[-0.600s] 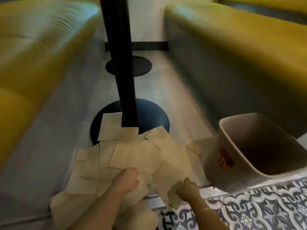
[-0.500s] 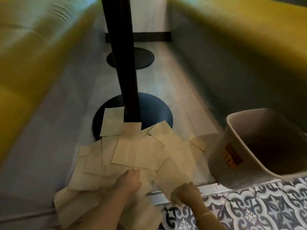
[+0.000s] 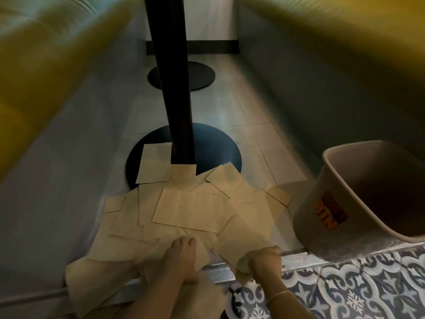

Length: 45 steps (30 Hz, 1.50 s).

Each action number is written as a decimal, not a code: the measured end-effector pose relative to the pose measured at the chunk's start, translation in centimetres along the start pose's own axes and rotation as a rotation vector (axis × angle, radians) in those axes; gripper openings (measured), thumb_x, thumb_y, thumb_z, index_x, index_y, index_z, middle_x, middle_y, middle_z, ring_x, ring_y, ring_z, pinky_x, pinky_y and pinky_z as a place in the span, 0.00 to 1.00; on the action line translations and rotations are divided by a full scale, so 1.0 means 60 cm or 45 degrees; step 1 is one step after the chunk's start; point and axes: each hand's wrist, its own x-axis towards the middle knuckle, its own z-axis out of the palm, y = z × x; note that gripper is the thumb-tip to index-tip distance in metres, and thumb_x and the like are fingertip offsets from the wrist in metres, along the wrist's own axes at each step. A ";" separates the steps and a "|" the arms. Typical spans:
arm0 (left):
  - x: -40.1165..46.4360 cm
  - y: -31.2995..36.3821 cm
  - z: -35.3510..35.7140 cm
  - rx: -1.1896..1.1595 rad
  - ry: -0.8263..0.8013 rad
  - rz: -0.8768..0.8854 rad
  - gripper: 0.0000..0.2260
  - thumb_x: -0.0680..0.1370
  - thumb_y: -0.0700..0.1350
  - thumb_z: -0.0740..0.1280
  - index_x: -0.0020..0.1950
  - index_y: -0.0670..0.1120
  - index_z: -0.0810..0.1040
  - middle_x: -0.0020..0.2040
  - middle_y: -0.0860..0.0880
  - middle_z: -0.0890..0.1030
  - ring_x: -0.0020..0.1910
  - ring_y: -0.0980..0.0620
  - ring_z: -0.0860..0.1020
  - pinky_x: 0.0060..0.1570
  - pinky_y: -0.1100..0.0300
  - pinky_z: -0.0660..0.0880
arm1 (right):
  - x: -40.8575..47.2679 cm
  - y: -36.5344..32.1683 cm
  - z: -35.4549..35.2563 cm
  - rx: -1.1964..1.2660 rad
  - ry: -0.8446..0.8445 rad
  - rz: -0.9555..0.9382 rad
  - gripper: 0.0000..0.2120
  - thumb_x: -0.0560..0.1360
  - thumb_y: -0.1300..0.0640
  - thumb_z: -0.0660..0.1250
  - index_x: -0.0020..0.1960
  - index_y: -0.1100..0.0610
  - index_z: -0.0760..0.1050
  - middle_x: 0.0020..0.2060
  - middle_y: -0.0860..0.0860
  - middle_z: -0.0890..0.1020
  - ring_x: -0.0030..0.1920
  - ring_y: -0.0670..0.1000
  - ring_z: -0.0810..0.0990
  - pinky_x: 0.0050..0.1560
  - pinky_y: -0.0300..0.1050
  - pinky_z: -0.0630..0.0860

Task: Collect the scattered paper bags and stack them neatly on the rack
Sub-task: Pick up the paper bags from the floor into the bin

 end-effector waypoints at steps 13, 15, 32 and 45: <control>-0.013 0.013 -0.005 -0.100 0.194 -0.021 0.14 0.79 0.37 0.55 0.64 0.44 0.69 0.61 0.44 0.76 0.59 0.47 0.76 0.56 0.56 0.72 | 0.003 -0.055 -0.129 -0.413 0.232 -0.580 0.09 0.74 0.68 0.60 0.51 0.64 0.76 0.50 0.59 0.79 0.50 0.58 0.80 0.50 0.47 0.79; -0.018 0.013 -0.013 -0.094 0.218 -0.020 0.15 0.79 0.37 0.54 0.64 0.44 0.70 0.59 0.44 0.78 0.58 0.47 0.77 0.54 0.57 0.72 | 0.002 -0.061 -0.136 -0.490 0.237 -0.617 0.07 0.74 0.69 0.62 0.50 0.62 0.76 0.49 0.58 0.80 0.49 0.56 0.81 0.50 0.46 0.79; -0.067 0.060 -0.245 -0.656 0.948 -0.018 0.06 0.79 0.43 0.59 0.43 0.45 0.74 0.33 0.50 0.72 0.34 0.49 0.73 0.28 0.60 0.65 | -0.115 -0.126 -0.271 -0.344 0.334 -1.176 0.15 0.78 0.65 0.61 0.62 0.53 0.73 0.55 0.54 0.80 0.50 0.52 0.81 0.53 0.49 0.80; -0.144 0.203 -0.503 -1.237 1.508 0.244 0.13 0.79 0.46 0.64 0.58 0.40 0.77 0.49 0.40 0.80 0.49 0.42 0.78 0.48 0.53 0.74 | -0.243 -0.160 -0.558 0.099 1.082 -1.282 0.14 0.76 0.65 0.61 0.57 0.57 0.80 0.54 0.54 0.82 0.53 0.54 0.80 0.57 0.47 0.76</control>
